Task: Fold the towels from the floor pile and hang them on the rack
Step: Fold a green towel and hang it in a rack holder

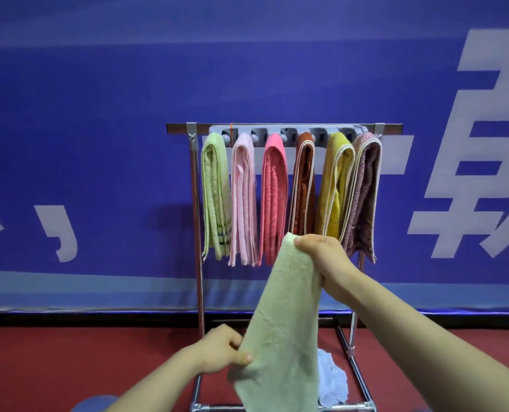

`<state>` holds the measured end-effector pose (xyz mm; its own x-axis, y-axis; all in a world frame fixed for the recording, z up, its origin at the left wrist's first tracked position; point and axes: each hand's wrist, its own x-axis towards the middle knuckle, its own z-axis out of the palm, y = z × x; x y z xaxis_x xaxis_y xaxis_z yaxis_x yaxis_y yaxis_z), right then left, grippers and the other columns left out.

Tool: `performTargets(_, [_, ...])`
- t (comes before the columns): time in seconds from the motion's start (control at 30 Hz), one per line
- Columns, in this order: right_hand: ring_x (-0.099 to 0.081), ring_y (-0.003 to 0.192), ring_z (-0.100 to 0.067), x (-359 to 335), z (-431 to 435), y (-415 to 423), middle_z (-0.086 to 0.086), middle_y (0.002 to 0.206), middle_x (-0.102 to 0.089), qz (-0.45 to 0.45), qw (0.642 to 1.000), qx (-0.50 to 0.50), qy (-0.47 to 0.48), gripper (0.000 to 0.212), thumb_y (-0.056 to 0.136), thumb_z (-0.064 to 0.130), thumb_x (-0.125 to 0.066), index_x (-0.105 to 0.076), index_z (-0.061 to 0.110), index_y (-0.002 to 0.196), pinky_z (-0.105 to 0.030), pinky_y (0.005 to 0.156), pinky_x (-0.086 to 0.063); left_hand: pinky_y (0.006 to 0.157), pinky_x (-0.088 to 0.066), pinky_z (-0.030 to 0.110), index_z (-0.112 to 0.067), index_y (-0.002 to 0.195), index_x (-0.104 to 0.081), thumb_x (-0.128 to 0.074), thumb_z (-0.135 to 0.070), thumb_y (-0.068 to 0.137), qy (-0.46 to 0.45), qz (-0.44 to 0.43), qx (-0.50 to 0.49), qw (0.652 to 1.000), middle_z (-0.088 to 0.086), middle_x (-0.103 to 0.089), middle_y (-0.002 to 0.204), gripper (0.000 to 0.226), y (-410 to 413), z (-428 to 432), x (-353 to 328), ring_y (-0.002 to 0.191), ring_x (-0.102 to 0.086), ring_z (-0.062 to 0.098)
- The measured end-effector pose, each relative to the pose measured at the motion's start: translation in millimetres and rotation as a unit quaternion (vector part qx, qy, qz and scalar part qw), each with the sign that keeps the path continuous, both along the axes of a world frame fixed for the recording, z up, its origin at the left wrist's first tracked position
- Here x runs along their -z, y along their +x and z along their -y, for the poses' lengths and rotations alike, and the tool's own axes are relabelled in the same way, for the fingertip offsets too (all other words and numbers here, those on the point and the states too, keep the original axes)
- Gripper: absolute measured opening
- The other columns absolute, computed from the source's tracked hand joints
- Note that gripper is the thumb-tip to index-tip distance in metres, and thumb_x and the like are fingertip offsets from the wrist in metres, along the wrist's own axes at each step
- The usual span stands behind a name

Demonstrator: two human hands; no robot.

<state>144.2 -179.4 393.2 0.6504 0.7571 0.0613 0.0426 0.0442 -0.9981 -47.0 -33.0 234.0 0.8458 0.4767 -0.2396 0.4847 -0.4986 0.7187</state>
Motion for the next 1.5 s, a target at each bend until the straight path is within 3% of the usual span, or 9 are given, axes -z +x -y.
performTargets(0.3, [-0.058, 0.062, -0.018, 14, 29, 40, -0.008, 0.068, -0.064, 0.045, 0.997, 0.025, -0.053, 0.029, 0.090, 0.030, -0.072, -0.068, 0.005, 0.077, -0.029, 0.060, -0.047, 0.060, -0.036, 0.026, -0.026, 0.052, -0.055, -0.069, -0.024, 0.089, 0.037, 0.022, -0.115, 0.992, -0.013, -0.051, 0.056, 0.040, -34, -33, 19, 0.061, -0.045, 0.007])
performTargets(0.47, [-0.056, 0.060, -0.019, 47, 38, 68, -0.007, 0.062, -0.061, 0.136, 0.966, 0.044, -0.214, 0.028, 0.087, 0.026, -0.073, -0.070, 0.003, 0.071, -0.030, 0.063, -0.046, 0.042, -0.048, 0.029, -0.011, 0.074, -0.056, -0.062, -0.022, 0.099, -0.009, 0.077, -0.181, 0.981, 0.004, -0.059, 0.051, 0.028, -43, -40, -12, 0.043, -0.060, 0.019])
performTargets(0.63, [-0.063, 0.071, -0.029, 33, 32, 93, -0.009, 0.069, -0.066, 0.201, 0.931, 0.151, -0.265, 0.024, 0.090, 0.026, -0.068, -0.070, 0.008, 0.075, -0.036, 0.066, -0.050, 0.048, -0.049, 0.026, -0.015, 0.061, -0.058, -0.074, -0.029, 0.091, 0.135, 0.019, -0.126, 0.983, -0.002, -0.056, 0.046, 0.036, -36, -68, -101, 0.043, -0.056, 0.014])
performTargets(0.73, [-0.063, 0.076, -0.028, -18, 26, 83, -0.007, 0.075, -0.065, 0.260, 0.906, 0.288, -0.167, 0.024, 0.094, 0.030, -0.053, -0.066, 0.012, 0.085, -0.037, 0.071, -0.053, 0.068, -0.051, 0.033, -0.021, 0.068, -0.069, -0.070, -0.052, 0.082, 0.305, 0.120, -0.169, 0.929, -0.007, -0.066, 0.065, 0.033, -9, -84, -174, 0.069, -0.063, 0.015])
performTargets(0.87, [-0.057, 0.062, 0.001, -19, 28, 48, 0.002, 0.070, -0.058, 0.305, 0.883, 0.350, 0.062, 0.019, 0.102, 0.021, -0.044, -0.051, 0.011, 0.088, -0.018, 0.061, -0.042, 0.071, -0.043, 0.033, -0.018, 0.084, -0.066, -0.066, -0.034, 0.092, 0.449, 0.331, -0.193, 0.807, 0.000, -0.062, 0.088, 0.018, 4, -58, -177, 0.083, -0.055, 0.019])
performTargets(0.93, [-0.063, 0.069, -0.026, 35, 28, 51, -0.012, 0.070, -0.062, 0.364, 0.893, 0.212, -0.159, 0.022, 0.098, 0.019, -0.049, -0.053, 0.003, 0.083, -0.034, 0.063, -0.044, 0.072, -0.050, 0.037, -0.020, 0.084, -0.065, -0.061, -0.041, 0.088, 0.440, 0.055, -0.036, 0.895, 0.005, -0.065, 0.088, 0.022, -7, -51, -122, 0.089, -0.063, 0.027])
performTargets(1.0, [-0.063, 0.089, -0.043, 93, 31, 66, -0.026, 0.085, -0.067, 0.350, 0.843, 0.104, -0.395, 0.027, 0.094, 0.017, -0.053, -0.052, 0.001, 0.072, -0.037, 0.066, -0.040, 0.077, -0.047, 0.035, -0.022, 0.079, -0.061, -0.062, -0.042, 0.089, 0.335, -0.243, 0.043, 0.909, 0.000, -0.069, 0.091, 0.022, -31, -51, -68, 0.095, -0.065, 0.025])
performTargets(1.3, [-0.065, 0.082, -0.043, 119, 13, 79, -0.025, 0.075, -0.066, 0.291, 0.883, 0.170, -0.326, 0.032, 0.094, 0.025, -0.050, -0.049, 0.010, 0.066, -0.043, 0.079, -0.055, 0.071, -0.046, 0.035, -0.027, 0.062, -0.054, -0.067, -0.040, 0.093, 0.253, -0.075, -0.128, 0.956, -0.006, -0.059, 0.068, 0.036, -39, -78, -40, 0.080, -0.060, 0.027])
performTargets(1.5, [-0.055, 0.080, -0.039, 131, -5, 82, -0.018, 0.069, -0.058, 0.241, 0.898, 0.189, -0.316, 0.033, 0.092, 0.025, -0.053, -0.054, 0.004, 0.066, -0.036, 0.068, -0.040, 0.074, -0.047, 0.032, -0.027, 0.065, -0.065, -0.074, -0.035, 0.089, 0.173, -0.010, -0.196, 0.965, 0.000, -0.070, 0.074, 0.027, -31, -98, -17, 0.077, -0.063, 0.019])
